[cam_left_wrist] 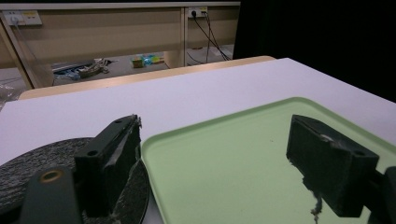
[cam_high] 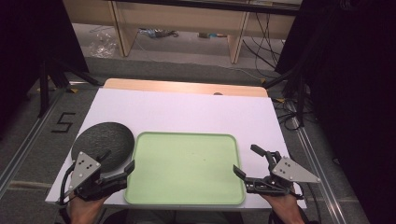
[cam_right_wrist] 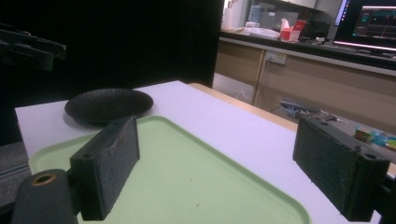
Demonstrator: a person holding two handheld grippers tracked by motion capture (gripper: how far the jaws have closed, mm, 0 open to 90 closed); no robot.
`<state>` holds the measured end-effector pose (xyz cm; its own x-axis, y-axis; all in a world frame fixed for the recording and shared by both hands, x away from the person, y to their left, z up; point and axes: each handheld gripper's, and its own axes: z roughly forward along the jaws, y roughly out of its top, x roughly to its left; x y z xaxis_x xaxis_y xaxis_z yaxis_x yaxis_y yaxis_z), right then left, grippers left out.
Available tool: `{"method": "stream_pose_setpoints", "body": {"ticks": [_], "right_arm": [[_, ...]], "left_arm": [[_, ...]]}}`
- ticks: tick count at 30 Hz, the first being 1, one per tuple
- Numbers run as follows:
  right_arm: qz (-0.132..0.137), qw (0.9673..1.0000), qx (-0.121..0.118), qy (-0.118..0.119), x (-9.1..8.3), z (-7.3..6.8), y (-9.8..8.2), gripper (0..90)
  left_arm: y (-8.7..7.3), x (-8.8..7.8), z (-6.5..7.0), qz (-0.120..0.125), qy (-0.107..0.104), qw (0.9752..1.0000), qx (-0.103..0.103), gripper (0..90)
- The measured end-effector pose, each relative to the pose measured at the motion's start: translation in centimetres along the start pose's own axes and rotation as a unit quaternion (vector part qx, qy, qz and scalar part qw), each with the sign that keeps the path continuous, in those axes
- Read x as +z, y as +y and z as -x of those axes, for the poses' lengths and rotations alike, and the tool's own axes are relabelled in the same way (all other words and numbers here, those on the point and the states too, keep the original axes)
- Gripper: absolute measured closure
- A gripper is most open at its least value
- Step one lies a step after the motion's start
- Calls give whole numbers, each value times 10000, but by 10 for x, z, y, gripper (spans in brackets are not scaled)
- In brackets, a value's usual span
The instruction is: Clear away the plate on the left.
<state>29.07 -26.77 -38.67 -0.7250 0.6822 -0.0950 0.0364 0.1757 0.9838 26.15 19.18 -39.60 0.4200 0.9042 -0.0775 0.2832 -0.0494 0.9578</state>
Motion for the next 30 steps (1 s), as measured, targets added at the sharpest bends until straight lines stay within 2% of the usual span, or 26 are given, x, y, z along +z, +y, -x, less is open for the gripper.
{"method": "stream_pose_setpoints", "body": {"ticks": [9, 12, 13, 14, 16, 21, 23, 24, 26, 27, 28, 30], "right_arm": [[-12, 10000, 5, 20, 0, 0, 0, 154], [93, 9999, -28, 46, 1, 0, 0, 153], [-54, 9999, 93, 109, 0, -1, 0, 153], [-77, 9999, 106, 101, 0, -2, 0, 153], [16, 10000, -12, 22, 1, -1, 0, 153], [-8, 10000, -30, 21, 1, -1, 0, 153], [-22, 10000, 20, 42, 1, -1, 0, 153], [-22, 10000, 20, 42, 1, -1, 0, 153], [-69, 9999, 66, 52, 1, -2, 0, 153], [10, 10000, -19, 45, 1, -1, 0, 153], [-22, 10000, 12, 45, 1, -2, 0, 153], [-79, 9999, 66, 78, 1, -2, 0, 153]], "left_arm": [[0, 2, -3, -33, 19, 10000, -72, 169], [0, 3, -6, -84, 30, 9999, -80, 168], [0, 4, -8, -113, 43, 9999, -111, 167], [0, 5, -9, -122, 47, 9998, -123, 167], [-1, 6, -11, -130, 51, 9998, -152, 168], [-1, 11, -22, -214, 137, 9994, -239, 169], [-3, 16, -29, -337, 145, 9986, -378, 170], [-3, 16, -29, -337, 145, 9986, -378, 170], [-6, 23, -38, -542, 71, 9966, -618, 169], [-6, 23, -38, -542, 71, 9966, -618, 168], [-7, 28, -44, -599, 128, 9958, -680, 170], [-7, 30, -48, -613, 202, 9957, -671, 172]]}}
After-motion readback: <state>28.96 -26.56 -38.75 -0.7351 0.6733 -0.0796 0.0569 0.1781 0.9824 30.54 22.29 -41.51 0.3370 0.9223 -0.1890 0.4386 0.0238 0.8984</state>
